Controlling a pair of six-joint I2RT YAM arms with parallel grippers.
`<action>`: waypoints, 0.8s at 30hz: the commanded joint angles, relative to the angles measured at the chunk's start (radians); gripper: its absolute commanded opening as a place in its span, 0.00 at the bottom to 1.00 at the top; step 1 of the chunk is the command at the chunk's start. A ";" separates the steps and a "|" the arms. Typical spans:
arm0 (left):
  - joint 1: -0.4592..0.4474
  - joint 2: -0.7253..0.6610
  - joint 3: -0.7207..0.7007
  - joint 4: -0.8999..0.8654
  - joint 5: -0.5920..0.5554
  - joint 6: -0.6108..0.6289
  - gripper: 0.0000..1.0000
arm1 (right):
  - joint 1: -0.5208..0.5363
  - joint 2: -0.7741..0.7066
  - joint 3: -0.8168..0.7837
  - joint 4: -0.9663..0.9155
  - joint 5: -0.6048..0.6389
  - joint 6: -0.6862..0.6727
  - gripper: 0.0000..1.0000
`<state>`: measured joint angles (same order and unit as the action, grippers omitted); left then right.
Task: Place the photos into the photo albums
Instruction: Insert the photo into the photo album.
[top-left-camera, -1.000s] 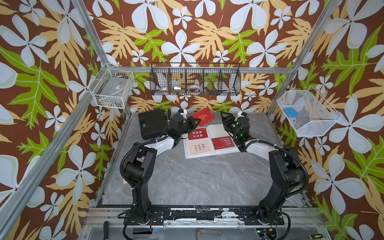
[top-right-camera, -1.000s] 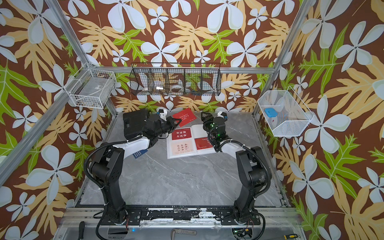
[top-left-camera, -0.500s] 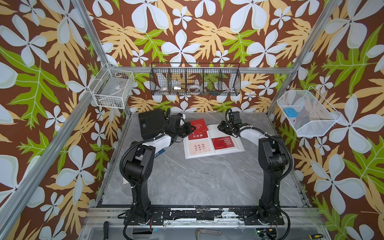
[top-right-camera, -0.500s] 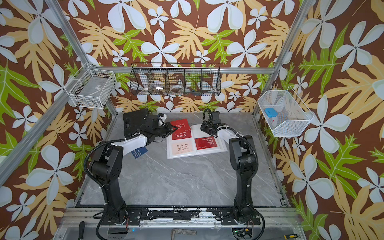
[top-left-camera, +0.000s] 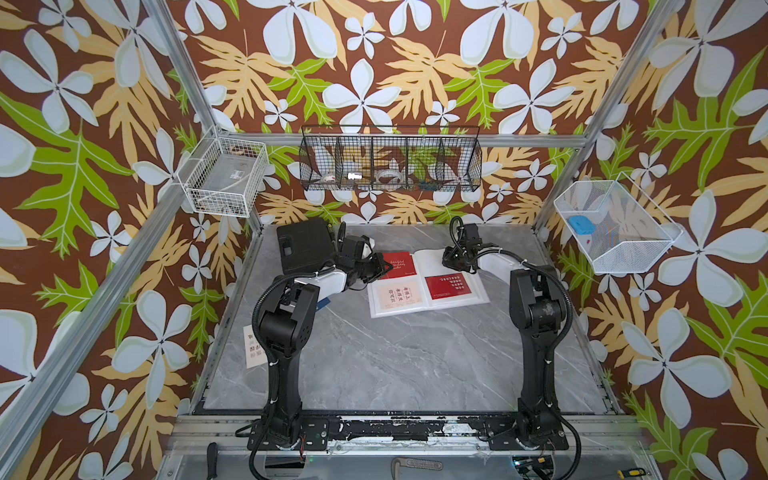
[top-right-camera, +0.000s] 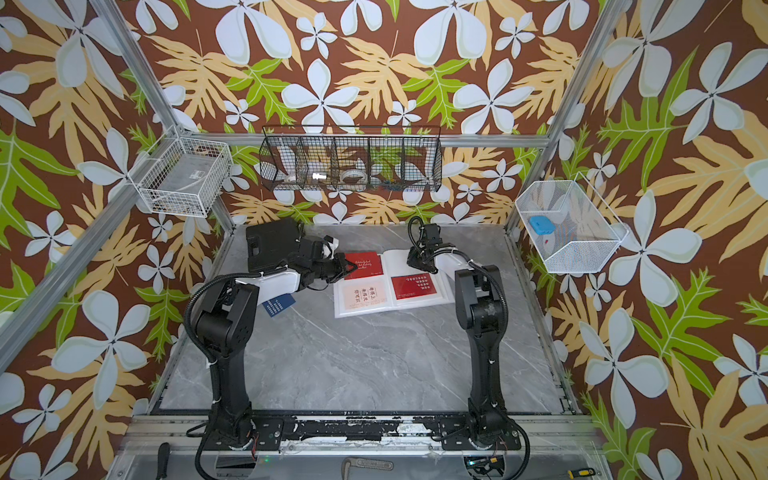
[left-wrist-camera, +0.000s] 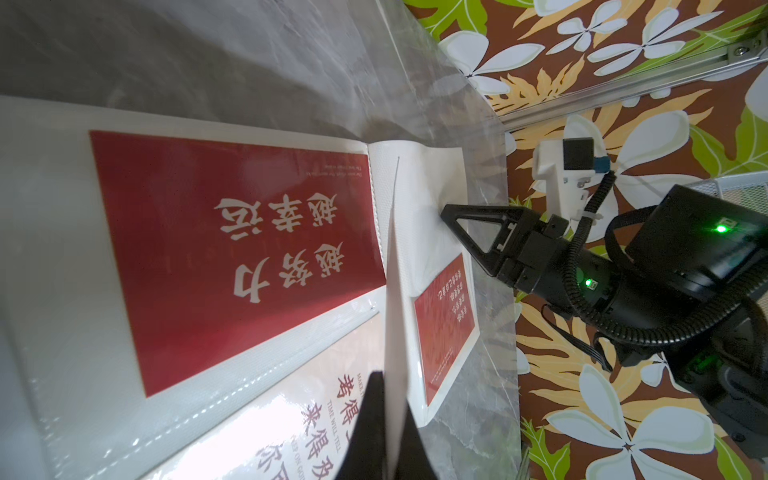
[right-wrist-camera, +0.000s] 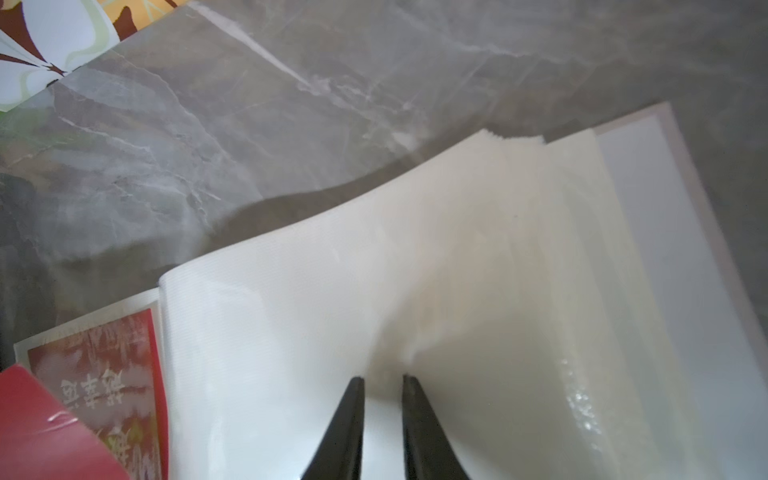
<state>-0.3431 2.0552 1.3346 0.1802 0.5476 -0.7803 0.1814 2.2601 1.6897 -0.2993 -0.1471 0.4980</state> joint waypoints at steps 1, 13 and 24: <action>0.003 0.024 0.026 0.030 0.051 -0.018 0.00 | -0.006 0.022 0.008 -0.131 0.071 -0.025 0.22; 0.022 0.103 0.038 0.103 0.125 -0.105 0.00 | -0.010 0.044 0.042 -0.162 0.068 -0.044 0.22; 0.035 0.179 0.128 0.008 0.167 -0.066 0.00 | -0.016 0.064 0.069 -0.182 0.057 -0.052 0.21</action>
<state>-0.3126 2.2196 1.4425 0.2153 0.6838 -0.8623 0.1711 2.3005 1.7634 -0.3550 -0.1326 0.4561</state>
